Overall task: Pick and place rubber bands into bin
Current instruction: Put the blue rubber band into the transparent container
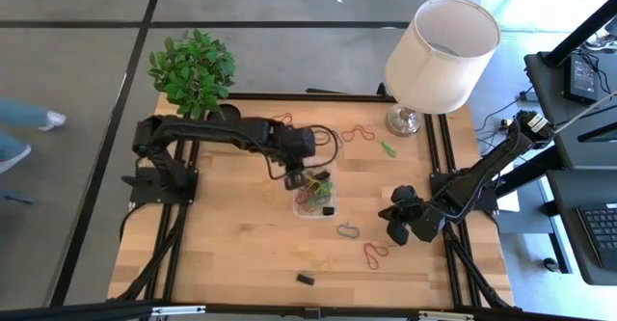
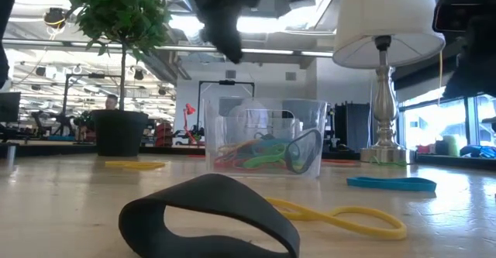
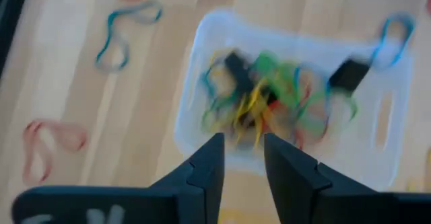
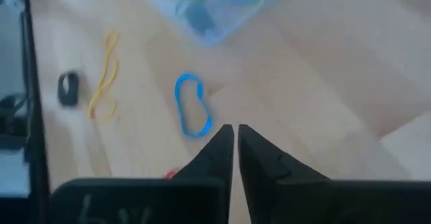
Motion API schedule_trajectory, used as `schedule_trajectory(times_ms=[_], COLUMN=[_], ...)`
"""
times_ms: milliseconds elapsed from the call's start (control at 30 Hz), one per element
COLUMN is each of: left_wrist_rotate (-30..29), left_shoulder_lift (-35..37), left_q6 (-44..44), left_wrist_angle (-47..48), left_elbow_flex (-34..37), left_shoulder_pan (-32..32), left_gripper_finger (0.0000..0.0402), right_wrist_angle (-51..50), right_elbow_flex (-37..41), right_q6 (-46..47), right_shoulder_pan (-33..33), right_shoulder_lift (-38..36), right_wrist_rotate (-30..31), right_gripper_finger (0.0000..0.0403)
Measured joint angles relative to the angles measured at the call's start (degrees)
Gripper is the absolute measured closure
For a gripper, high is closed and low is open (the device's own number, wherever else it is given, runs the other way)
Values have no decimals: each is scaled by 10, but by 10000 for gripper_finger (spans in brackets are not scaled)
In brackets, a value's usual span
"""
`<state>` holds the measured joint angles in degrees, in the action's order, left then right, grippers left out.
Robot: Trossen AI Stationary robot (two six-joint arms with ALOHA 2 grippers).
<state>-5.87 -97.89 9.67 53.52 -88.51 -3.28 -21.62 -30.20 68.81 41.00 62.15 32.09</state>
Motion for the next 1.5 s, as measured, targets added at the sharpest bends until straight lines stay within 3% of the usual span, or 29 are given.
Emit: schedule_trajectory(times_ms=[167, 267, 367, 533, 700, 867, 967, 1267, 1367, 1500], left_wrist_rotate=[50, 79, 81, 115, 147, 149, 148, 148, 148, 148], left_shoulder_lift=[51, 96, 153, 244, 305, 324, 324, 324, 324, 324], left_q6=[-49, -55, -50, -32, -19, -15, -24, -34, -30, -29], left_wrist_angle=[31, -10, -51, -134, -208, -222, -225, -225, -225, -225], left_elbow_flex=[40, 114, 200, 333, 428, 465, 467, 467, 467, 468], left_shoulder_pan=[-23, -39, -57, -93, -124, -148, -158, -167, -167, -167], left_gripper_finger=[348, 387, 397, 399, 400, 399, 400, 400, 399, 399], right_wrist_angle=[14, 35, 84, 179, 156, 116, 53, -246, -320, -342], right_elbow_flex=[0, 0, 0, -4, -82, -222, -322, -624, -678, -696], right_q6=[-4, -36, -100, -224, -331, -449, -470, -491, -496, -496], right_shoulder_pan=[-44, -88, -140, -246, -356, -434, -474, -573, -601, -635], right_shoulder_lift=[0, 0, 0, 0, 30, 124, 205, 464, 529, 580], right_wrist_rotate=[65, 69, 68, 5, -65, -83, -118, -187, -206, -250], right_gripper_finger=[345, 320, 291, 244, 215, 209, 208, 208, 208, 214])
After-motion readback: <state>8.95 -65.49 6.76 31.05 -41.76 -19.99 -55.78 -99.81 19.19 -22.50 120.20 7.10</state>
